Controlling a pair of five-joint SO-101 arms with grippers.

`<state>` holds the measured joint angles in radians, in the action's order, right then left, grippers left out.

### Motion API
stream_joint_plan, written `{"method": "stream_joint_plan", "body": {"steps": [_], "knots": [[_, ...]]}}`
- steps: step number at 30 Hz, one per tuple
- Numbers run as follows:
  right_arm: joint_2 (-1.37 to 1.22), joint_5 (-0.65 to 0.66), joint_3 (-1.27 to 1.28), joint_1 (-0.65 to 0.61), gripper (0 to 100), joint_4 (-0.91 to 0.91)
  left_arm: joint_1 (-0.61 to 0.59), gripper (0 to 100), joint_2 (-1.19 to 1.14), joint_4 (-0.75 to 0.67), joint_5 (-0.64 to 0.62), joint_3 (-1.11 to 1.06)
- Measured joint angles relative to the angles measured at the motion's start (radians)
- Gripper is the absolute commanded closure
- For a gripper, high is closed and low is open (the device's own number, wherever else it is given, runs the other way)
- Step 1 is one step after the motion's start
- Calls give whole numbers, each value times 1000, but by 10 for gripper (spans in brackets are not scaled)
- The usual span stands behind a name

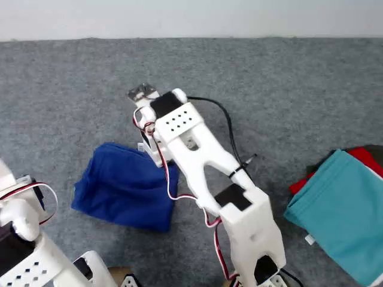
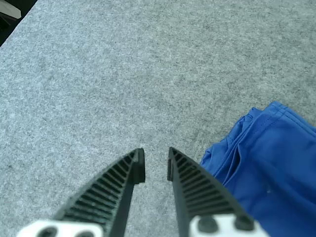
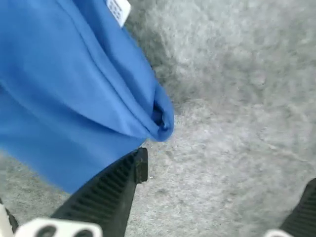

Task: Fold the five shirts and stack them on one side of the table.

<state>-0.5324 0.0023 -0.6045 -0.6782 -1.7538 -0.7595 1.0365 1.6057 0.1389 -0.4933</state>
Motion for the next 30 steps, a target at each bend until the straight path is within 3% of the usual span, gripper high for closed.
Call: {"method": "stream_joint_plan", "body": {"steps": [10, 23, 26, 30], "knots": [[91, -25, 236, -118, 537, 52, 0, 912, 0, 0, 0, 0], [-147, -60, 242, -135, 540, 293, 0, 912, 0, 0, 0, 0], [-169, -37, 241, -138, 624, 318, 0, 912, 0, 0, 0, 0], [-181, -12, 239, -135, 865, 338, 0, 912, 0, 0, 0, 0]]}}
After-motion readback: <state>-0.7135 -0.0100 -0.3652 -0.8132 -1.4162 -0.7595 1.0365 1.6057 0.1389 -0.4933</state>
